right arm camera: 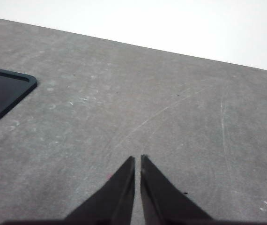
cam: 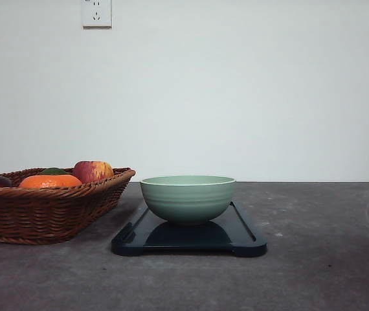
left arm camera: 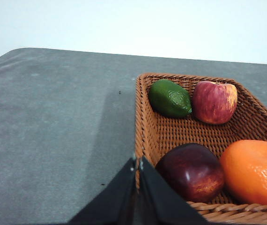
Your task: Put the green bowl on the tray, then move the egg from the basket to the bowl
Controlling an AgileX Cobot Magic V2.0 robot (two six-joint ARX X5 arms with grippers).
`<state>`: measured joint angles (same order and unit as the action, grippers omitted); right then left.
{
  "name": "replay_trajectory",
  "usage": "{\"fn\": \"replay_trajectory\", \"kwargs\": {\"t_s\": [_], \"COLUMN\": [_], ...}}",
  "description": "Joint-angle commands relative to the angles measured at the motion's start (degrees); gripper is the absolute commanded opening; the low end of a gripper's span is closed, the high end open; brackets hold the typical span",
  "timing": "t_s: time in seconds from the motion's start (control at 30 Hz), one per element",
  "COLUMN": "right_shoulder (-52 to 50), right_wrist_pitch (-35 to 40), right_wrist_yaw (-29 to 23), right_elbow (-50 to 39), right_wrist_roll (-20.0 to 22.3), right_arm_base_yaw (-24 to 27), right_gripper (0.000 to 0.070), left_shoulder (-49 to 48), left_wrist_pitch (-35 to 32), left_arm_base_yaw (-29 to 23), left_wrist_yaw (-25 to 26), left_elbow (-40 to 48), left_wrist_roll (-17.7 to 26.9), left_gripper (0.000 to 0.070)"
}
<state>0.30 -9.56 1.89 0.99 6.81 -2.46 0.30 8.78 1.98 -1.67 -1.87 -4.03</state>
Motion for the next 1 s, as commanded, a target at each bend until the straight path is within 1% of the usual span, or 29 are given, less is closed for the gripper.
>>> {"fn": "replay_trajectory", "kwargs": {"t_s": [0.0, 0.97], "right_shoulder": [-0.09, -0.09], "right_wrist_pitch": [0.72, 0.72], "right_wrist_yaw": [-0.04, -0.04], "right_elbow": [-0.31, -0.31], "right_wrist_roll": [-0.76, -0.76], "right_arm_base_yaw": [0.02, 0.02], "right_gripper": [0.0015, 0.0015], "left_shoulder": [-0.11, -0.11], "left_wrist_pitch": [-0.72, -0.7], "left_arm_base_yaw": [-0.11, -0.11], "left_wrist_yaw": [-0.24, -0.24], "left_elbow": [1.09, 1.09], "left_wrist_roll": [0.37, 0.39], "left_gripper": [0.0, 0.0]}}
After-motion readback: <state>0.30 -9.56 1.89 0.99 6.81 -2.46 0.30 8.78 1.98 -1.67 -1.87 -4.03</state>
